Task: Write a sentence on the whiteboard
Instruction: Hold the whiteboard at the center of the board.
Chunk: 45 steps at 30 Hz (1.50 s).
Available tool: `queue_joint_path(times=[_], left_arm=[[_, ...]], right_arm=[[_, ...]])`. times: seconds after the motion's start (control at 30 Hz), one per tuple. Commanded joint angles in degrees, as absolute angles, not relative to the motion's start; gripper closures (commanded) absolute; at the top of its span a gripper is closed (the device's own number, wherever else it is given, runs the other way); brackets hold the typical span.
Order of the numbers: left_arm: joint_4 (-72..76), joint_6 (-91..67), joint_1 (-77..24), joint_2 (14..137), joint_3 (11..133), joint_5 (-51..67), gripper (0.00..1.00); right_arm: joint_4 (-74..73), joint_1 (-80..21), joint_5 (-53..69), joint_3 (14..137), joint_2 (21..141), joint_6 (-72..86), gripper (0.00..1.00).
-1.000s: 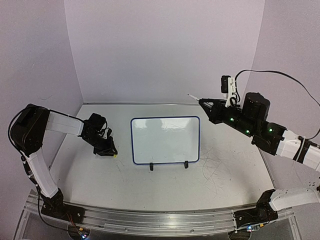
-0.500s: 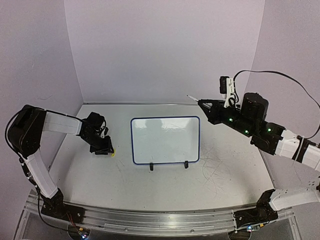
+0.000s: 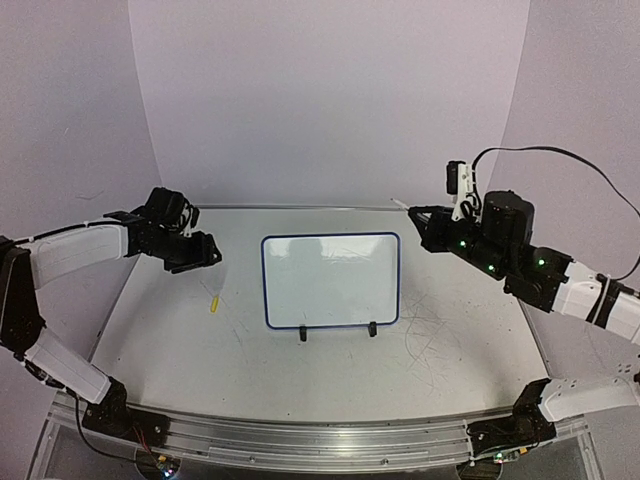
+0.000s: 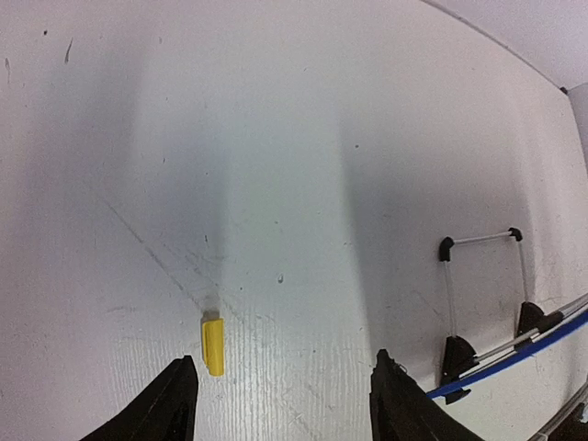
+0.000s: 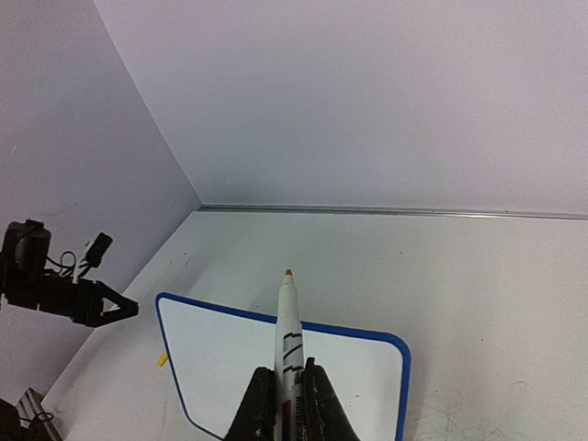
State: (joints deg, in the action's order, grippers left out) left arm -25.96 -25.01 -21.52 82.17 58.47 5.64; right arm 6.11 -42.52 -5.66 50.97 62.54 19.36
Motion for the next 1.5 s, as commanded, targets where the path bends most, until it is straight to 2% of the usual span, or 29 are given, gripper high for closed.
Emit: queue_joint_path(times=[0.0,0.27,0.43,0.73,0.97,1.13,1.47], left_arm=[[-23.52,-24.53,-21.22,76.4,59.83,7.16,0.3],[-13.87,-24.81,-19.62,69.8,52.7,10.87,0.22],[-6.92,-25.4,-15.91,71.32,49.74,20.58,0.22],[6.13,-30.35,-15.4,74.59,46.21,31.45,0.21],[8.35,-29.06,-16.23,73.97,43.06,33.16,0.2],[3.9,-23.57,-23.31,76.49,46.74,31.39,0.21],[7.63,-25.83,-18.65,71.77,42.69,30.92,0.21]], right_arm=[[6.95,-42.45,-12.95,49.85,58.41,19.64,1.0],[4.83,-42.45,-12.1,52.87,58.54,16.84,1.0],[2.58,-42.47,-11.6,55.67,60.92,16.74,1.0],[-3.61,-42.48,-14.52,60.51,64.13,18.63,1.0],[-9.66,-42.96,-16.69,64.45,67.86,19.87,1.0],[-11.6,-45.91,-18.3,66.74,69.67,20.85,1.0],[-13.08,-49.51,-16.04,70.03,69.96,17.25,1.0]])
